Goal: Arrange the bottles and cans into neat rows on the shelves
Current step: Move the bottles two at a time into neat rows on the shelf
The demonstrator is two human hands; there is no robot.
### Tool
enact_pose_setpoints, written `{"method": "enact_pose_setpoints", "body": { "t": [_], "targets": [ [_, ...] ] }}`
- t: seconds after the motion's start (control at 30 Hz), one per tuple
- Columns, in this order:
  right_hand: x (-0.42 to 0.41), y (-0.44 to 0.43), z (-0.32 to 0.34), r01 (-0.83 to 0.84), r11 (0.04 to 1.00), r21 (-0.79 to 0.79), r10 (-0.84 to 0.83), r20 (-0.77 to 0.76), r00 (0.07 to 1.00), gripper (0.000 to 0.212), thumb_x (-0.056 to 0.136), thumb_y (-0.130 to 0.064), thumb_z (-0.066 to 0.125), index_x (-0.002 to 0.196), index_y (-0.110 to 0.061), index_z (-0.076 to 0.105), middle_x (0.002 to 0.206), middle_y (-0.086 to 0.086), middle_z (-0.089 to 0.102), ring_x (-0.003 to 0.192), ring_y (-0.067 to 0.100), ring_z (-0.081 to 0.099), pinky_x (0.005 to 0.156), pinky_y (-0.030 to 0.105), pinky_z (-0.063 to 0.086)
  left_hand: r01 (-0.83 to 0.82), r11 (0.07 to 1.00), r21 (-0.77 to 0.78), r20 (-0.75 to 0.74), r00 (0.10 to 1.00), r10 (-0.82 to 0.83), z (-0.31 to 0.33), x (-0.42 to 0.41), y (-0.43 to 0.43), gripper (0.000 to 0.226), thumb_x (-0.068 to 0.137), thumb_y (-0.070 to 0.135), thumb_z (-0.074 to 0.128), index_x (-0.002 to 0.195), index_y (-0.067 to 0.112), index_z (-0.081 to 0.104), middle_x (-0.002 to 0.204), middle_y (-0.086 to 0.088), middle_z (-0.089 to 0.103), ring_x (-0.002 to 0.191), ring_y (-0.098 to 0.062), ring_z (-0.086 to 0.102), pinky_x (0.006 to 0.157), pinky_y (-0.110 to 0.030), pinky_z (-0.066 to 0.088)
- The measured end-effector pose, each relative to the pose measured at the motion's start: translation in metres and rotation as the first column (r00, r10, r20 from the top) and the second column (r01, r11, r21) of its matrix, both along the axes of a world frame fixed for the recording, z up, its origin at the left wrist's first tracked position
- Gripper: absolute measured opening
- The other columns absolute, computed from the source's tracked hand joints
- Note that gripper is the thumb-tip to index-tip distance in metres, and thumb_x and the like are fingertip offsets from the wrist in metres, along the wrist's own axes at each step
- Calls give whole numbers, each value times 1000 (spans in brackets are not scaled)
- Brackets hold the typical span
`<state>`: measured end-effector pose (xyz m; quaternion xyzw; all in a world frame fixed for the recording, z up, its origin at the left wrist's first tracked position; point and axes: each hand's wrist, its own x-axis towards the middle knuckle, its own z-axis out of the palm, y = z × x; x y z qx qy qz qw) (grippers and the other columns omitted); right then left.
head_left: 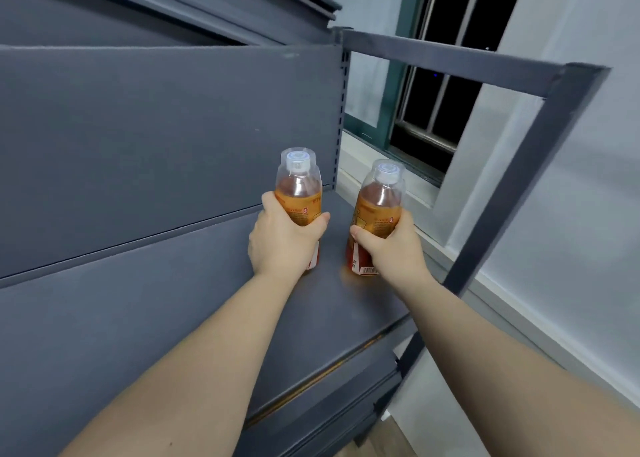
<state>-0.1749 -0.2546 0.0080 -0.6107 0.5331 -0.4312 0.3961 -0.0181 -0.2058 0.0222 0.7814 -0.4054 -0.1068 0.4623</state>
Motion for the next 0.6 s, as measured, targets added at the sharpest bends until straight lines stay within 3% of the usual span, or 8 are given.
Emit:
{"method": "enact_pose_setpoints", "body": {
  "t": [0.23,0.43,0.6],
  "targets": [
    [39,-53,-6,-146,989,13,147,-34,989,62,81,-38,80,131,-23,46,118,-3,62,107,17,62,94,37,52,-154,988,-1,-17,988,154,-7,24,-20,62,74,60,76,109,24,40,107,3,60,101,-26,61,84,-40,52],
    [72,-93,-10,-267,963,27,268,-30,963,65,83,-38,79,135,-26,42,121,-5,60,108,16,61,97,38,52,-283,959,13,-33,959,283,-10,41,-44,61,75,59,76,108,25,37,109,1,60,101,-26,61,78,-33,44],
    [94,-121,-16,-332,943,30,332,-21,943,62,83,-37,79,131,-29,41,116,-8,56,104,13,57,87,31,48,-357,934,25,-50,932,358,-14,47,-62,62,75,59,77,108,26,36,113,0,60,103,-25,61,81,-35,48]
  ]
}}
